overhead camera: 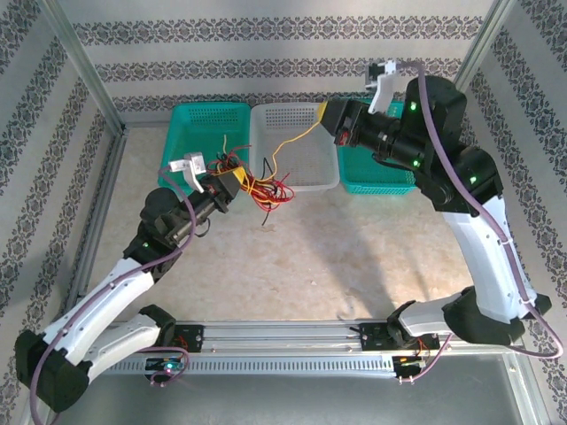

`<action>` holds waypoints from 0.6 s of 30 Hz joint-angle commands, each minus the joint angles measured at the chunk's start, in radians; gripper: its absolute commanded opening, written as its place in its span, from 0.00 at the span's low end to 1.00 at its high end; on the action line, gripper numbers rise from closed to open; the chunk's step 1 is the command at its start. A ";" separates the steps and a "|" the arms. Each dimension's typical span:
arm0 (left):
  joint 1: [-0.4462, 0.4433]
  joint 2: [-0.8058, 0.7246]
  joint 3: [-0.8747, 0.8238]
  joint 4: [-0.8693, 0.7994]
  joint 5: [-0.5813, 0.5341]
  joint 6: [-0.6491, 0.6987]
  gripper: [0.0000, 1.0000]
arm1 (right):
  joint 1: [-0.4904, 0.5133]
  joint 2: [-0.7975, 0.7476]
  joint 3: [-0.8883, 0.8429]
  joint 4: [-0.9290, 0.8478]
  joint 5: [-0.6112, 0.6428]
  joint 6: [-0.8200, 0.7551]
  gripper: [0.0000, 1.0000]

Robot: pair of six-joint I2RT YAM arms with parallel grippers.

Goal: Untangle the cables

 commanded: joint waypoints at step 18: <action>0.021 -0.015 0.052 -0.214 0.516 -0.015 0.00 | -0.254 0.214 0.275 -0.031 -0.093 0.038 0.00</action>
